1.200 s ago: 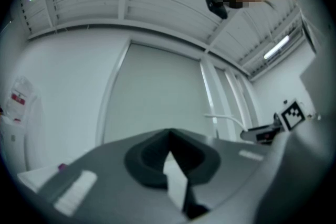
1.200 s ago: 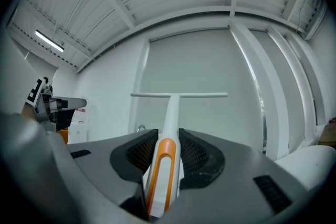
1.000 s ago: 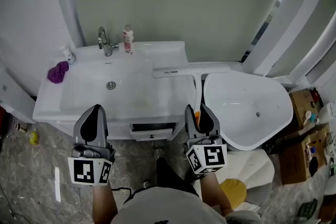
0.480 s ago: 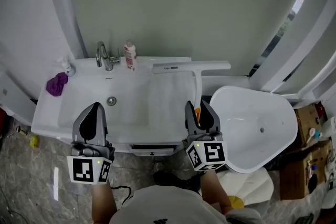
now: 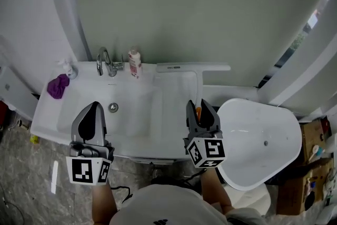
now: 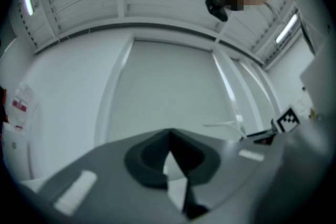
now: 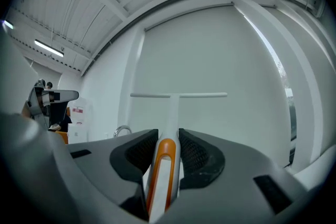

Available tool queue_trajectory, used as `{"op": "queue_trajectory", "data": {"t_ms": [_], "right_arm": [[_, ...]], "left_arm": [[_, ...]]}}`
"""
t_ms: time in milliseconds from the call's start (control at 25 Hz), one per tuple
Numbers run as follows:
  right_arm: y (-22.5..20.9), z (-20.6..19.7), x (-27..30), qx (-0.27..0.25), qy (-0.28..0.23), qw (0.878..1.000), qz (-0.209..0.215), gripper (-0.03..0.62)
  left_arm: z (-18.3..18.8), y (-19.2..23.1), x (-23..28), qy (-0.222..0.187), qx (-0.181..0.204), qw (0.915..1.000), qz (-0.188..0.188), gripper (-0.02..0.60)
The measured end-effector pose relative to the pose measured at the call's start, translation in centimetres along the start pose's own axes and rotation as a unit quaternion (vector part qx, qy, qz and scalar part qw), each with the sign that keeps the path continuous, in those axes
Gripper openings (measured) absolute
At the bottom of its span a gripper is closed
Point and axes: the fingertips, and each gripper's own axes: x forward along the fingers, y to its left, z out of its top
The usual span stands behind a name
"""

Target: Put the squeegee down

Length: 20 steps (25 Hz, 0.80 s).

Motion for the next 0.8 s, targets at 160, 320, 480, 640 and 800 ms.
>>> {"op": "queue_trajectory", "data": {"t_ms": [160, 320, 480, 640, 800], "right_arm": [[-0.9, -2.0, 2.8, 0.005, 0.024, 1.000, 0.009, 0.120], [-1.5, -4.8, 5.2, 0.014, 0.057, 0.998, 0.015, 0.120], [-2.0, -7.8, 7.2, 0.026, 0.094, 0.995, 0.019, 0.120], [-2.3, -11.1, 8.9, 0.039, 0.136, 0.990, 0.017, 0.120], [-2.7, -14.2, 10.2, 0.047, 0.174, 0.984, 0.015, 0.120]], "left_arm": [[-0.7, 0.5, 1.3, 0.005, 0.004, 0.9999, 0.016, 0.006], [-1.7, 1.1, 2.0, 0.016, 0.006, 0.9993, 0.034, 0.006], [-2.4, 1.9, 2.5, 0.026, 0.008, 0.9982, 0.053, 0.008], [-3.1, 2.6, 2.8, 0.036, 0.012, 0.9971, 0.067, 0.007], [-3.7, 3.2, 3.1, 0.046, 0.014, 0.9958, 0.078, 0.007]]}}
